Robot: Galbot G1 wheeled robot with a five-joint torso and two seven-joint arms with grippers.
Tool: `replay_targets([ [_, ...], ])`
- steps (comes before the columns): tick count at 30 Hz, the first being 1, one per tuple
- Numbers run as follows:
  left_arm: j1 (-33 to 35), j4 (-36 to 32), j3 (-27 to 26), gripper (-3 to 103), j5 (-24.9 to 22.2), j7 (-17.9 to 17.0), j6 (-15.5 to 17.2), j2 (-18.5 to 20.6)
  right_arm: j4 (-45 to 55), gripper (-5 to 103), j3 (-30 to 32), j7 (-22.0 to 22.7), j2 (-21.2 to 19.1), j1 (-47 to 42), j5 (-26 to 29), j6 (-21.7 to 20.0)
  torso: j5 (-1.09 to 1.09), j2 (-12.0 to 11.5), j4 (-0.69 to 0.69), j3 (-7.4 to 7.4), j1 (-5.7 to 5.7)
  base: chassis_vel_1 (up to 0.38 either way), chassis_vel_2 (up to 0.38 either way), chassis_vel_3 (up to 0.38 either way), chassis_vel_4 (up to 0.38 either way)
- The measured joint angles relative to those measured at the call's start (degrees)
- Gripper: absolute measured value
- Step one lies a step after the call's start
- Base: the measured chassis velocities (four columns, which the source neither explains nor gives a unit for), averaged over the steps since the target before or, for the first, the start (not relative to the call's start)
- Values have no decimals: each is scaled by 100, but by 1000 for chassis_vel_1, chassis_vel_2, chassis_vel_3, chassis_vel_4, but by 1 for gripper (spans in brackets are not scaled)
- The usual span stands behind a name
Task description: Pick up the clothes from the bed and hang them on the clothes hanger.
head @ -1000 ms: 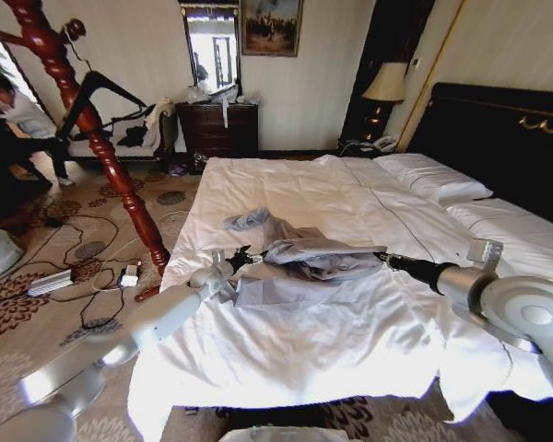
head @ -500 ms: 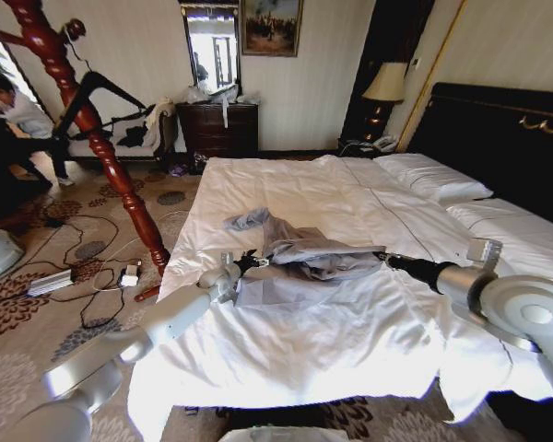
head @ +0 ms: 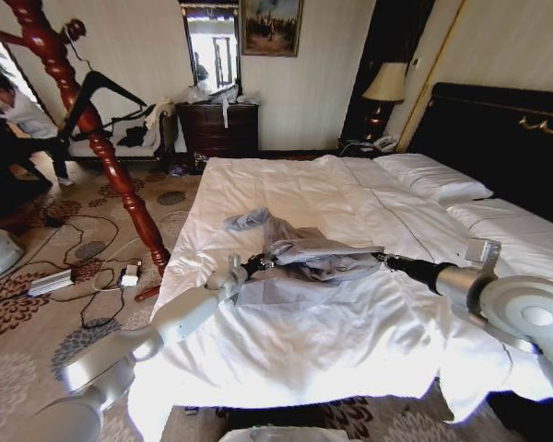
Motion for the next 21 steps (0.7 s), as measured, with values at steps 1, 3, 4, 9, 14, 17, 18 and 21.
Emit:
replay_targets([
  [1,-2,20,0,47,0,0,-10,-30,7,0,-10,0,11,-6,-2,0,0,0,0,0,0,0,0,0,0],
  [3,-7,28,0,36,-4,-2,-24,-54,14,0,-27,0,29,-11,-12,0,0,0,0,0,0,0,0,0,0],
  [4,-7,28,0,36,-4,-2,-24,-54,14,0,-27,0,29,-11,-12,0,0,0,0,0,0,0,0,0,0],
  [9,15,-28,-24,20,-16,-24,-53,-11,17,0,-46,2,45,-8,-24,0,0,0,0,0,0,0,0,0,0],
  [14,51,-70,-57,2,-12,-45,-165,36,17,0,-63,3,56,9,-25,0,-1,0,1,0,0,0,0,0,0],
  [17,71,-161,-86,1,-30,-100,-171,80,29,0,-65,3,63,11,-26,0,-1,0,0,0,0,0,0,0,0],
  [18,73,-193,-90,0,-34,-114,-171,98,34,0,-65,3,68,11,-26,0,-1,0,0,0,0,0,0,0,0],
  [21,72,-237,-91,0,-40,-132,-171,125,38,0,-65,3,77,3,-25,0,-1,0,0,0,0,0,0,0,0],
])
